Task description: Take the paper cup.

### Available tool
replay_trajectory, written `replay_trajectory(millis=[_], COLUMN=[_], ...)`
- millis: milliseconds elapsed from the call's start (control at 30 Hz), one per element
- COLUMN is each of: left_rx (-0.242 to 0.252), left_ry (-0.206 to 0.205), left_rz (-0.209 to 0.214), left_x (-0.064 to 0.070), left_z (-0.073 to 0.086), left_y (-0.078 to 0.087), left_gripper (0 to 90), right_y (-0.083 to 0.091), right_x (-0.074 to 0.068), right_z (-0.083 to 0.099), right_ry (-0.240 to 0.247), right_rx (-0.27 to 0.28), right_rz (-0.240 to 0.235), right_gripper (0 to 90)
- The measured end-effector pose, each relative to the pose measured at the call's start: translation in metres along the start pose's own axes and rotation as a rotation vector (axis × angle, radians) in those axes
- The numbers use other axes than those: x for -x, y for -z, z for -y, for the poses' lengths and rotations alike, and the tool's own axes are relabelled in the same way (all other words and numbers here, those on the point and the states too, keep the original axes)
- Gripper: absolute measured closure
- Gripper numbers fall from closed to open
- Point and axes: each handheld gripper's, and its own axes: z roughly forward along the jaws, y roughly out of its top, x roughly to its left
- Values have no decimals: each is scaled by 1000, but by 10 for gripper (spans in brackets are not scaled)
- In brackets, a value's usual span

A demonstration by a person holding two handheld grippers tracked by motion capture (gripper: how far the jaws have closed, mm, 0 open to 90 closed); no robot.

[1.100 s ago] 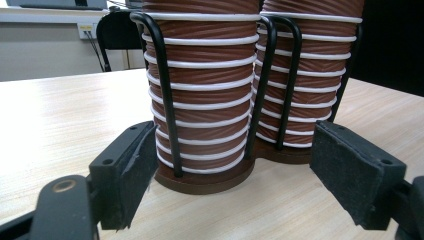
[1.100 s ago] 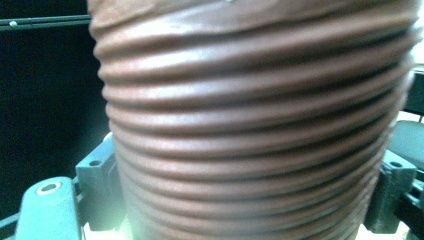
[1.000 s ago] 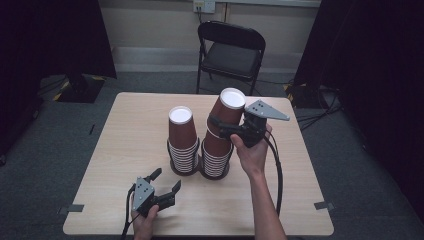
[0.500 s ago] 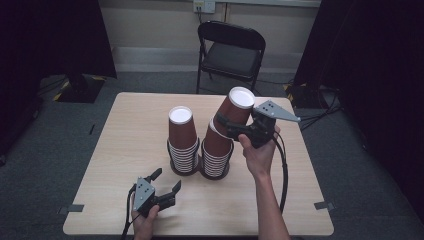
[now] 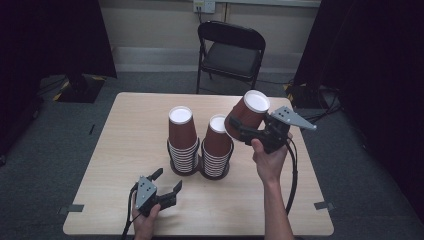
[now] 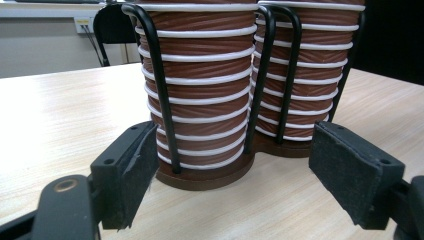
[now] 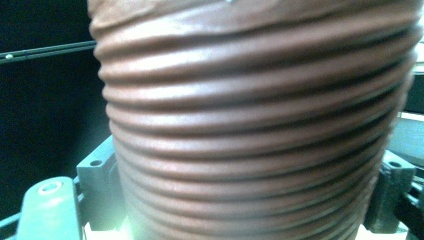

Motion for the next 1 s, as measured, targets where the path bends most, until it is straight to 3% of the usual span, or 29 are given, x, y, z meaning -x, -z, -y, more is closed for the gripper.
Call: replay_trajectory(millis=[400,500,633,800,1000], left_rx=[-38,-34,-37,-36,-31], left_ry=[22,39,67,66,88], left_rz=[8,55,61,65,100], left_x=[-1,-4,-6,-4,-2], left_z=[-1,-1,-1,-2,-4], left_y=[-1,0,0,0,-1], left_gripper=[199,189,185,189,197], right_y=[25,30,36,42,43], right_x=[10,12,12,10,6], right_z=[16,20,26,39,55], right_ry=[-42,-50,-54,-78,-89], right_rx=[5,-1,-21,-38,-61], right_rz=[39,44,45,53,49], right_gripper=[147,149,150,150,150])
